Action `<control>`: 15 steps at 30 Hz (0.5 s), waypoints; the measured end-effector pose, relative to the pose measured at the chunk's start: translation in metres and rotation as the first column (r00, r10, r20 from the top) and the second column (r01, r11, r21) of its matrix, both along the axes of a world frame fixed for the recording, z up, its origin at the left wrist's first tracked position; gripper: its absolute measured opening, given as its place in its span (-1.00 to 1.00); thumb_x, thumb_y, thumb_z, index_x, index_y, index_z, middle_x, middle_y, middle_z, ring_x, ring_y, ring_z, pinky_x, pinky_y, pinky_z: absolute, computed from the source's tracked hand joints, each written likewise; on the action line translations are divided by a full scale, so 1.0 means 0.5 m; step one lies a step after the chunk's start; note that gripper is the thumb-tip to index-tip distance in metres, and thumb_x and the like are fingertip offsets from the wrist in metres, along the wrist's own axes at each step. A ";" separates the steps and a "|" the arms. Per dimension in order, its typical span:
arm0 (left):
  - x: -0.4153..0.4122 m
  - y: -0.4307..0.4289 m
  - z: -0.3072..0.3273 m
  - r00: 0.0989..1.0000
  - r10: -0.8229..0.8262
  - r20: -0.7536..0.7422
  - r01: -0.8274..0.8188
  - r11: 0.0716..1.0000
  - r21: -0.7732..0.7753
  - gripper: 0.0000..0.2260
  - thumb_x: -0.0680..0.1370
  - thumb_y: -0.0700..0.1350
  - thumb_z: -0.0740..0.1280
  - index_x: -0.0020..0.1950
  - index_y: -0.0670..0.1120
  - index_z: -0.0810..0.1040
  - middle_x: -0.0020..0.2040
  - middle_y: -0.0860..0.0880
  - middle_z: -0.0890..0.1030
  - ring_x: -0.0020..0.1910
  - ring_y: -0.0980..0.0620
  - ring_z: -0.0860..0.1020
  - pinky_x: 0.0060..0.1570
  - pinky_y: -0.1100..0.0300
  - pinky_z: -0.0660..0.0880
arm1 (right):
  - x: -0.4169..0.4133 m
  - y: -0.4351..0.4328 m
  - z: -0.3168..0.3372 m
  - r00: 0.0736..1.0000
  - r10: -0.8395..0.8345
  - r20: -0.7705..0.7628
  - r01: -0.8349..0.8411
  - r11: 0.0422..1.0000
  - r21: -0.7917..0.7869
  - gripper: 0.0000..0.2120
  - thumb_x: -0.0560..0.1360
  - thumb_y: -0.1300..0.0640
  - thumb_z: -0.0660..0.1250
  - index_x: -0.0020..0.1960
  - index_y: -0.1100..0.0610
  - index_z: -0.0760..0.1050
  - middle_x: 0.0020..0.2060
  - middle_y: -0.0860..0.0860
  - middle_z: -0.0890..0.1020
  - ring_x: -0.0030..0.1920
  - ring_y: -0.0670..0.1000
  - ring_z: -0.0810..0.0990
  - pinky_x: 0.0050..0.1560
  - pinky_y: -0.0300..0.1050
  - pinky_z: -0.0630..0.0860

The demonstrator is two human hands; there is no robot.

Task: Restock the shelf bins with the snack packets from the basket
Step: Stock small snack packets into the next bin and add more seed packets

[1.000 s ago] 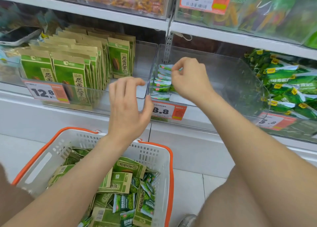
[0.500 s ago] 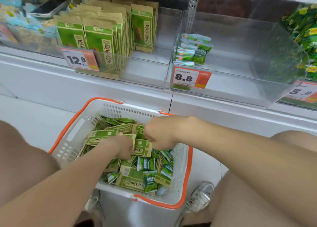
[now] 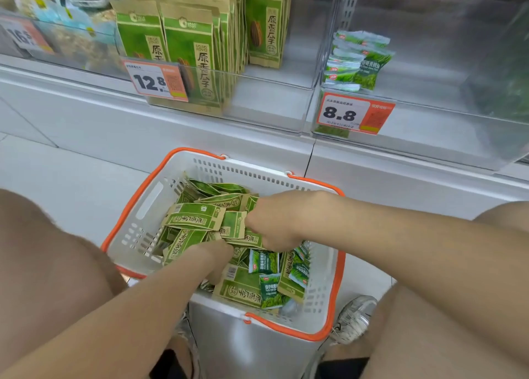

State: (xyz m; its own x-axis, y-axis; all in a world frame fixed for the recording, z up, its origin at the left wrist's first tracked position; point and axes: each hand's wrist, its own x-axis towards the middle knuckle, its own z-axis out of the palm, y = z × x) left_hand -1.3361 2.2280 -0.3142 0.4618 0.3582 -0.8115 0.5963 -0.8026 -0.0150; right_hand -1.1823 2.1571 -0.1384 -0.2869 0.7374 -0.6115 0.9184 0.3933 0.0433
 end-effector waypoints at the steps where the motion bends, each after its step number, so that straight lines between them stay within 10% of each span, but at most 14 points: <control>1: 0.002 0.004 0.004 1.000 0.010 0.008 -0.010 1.000 -0.005 -0.71 0.55 -0.20 0.47 0.23 -0.16 0.50 0.07 -0.07 0.54 -0.10 -0.02 0.53 -0.20 0.25 0.48 | 0.001 0.001 0.002 1.000 0.008 0.002 -0.008 1.000 -0.003 -0.93 0.62 0.23 0.19 -0.02 0.13 0.41 -0.21 0.03 0.45 -0.31 -0.01 0.45 -0.40 -0.09 0.41; 8: 0.043 0.068 0.062 0.896 0.302 0.325 -0.274 0.953 -0.131 -0.90 0.51 -0.12 0.47 -0.19 0.03 0.62 -0.17 0.10 0.64 -0.14 0.08 0.63 -0.19 0.23 0.50 | 0.025 0.013 0.030 0.996 -0.084 -0.013 0.085 0.996 0.010 -0.86 0.60 0.27 0.17 -0.05 0.16 0.49 -0.15 0.10 0.54 -0.34 0.04 0.44 -0.42 -0.11 0.32; 15: 0.139 0.086 0.222 0.416 0.690 0.592 -0.241 0.711 -0.660 -0.88 0.68 -0.18 0.36 0.12 -0.06 0.70 -0.26 0.09 0.66 -0.30 0.20 0.57 -0.22 0.30 0.51 | 0.116 0.014 0.091 0.906 -0.420 -0.044 0.422 0.904 0.061 -0.74 0.58 -0.05 0.41 -0.06 0.15 0.50 -0.24 0.03 0.54 -0.36 0.01 0.55 -0.42 -0.18 0.38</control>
State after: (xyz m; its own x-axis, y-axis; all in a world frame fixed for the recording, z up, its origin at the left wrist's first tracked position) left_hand -1.2664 2.2711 -0.2034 0.8174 0.4665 -0.3380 0.4545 -0.1615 0.8760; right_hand -1.1244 2.1639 -0.0927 0.0424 0.8327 -0.5520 0.9991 -0.0333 0.0265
